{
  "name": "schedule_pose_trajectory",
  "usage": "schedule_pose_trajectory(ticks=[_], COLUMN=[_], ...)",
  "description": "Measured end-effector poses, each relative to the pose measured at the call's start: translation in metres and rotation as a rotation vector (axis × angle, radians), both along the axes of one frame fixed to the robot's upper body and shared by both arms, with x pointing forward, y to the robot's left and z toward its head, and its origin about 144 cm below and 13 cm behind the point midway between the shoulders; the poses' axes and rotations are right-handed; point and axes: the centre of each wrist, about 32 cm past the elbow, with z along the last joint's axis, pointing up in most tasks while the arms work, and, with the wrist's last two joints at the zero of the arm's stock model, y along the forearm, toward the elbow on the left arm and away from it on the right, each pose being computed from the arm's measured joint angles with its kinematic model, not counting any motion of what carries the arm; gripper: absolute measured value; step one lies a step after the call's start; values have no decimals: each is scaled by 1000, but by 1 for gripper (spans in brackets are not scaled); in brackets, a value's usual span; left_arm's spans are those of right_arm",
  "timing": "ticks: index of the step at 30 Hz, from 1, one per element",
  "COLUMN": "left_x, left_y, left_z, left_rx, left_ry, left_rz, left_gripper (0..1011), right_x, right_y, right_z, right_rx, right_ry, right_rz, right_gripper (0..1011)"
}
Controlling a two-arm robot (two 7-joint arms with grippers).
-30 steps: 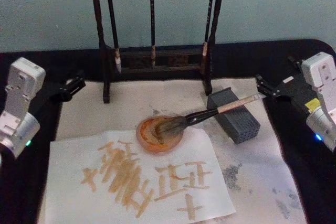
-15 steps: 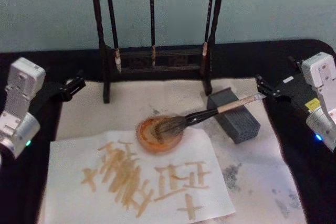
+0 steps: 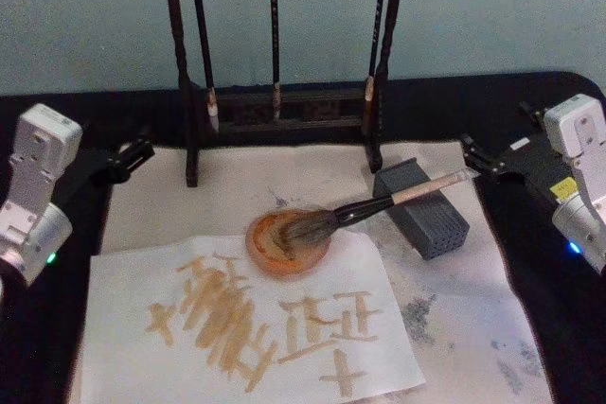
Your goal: Pick up the brush from the inkstone, write on the paper, then place the brush back to its original position.
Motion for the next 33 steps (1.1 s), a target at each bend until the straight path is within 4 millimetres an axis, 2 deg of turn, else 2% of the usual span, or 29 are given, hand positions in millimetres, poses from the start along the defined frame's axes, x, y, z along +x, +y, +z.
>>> schedule_pose_trajectory(ticks=[17, 33], left_x=[0, 0], left_y=[0, 0], left_z=[0, 0], left_rx=[0, 0], left_ry=[0, 0], left_rz=[0, 0], left_gripper=[1002, 1002], right_x=[0, -25], right_y=[-1, -4], right_z=[1, 14], right_rx=[16, 91], right_ry=[4, -2], right_rz=[9, 56], right_gripper=[1001, 1000])
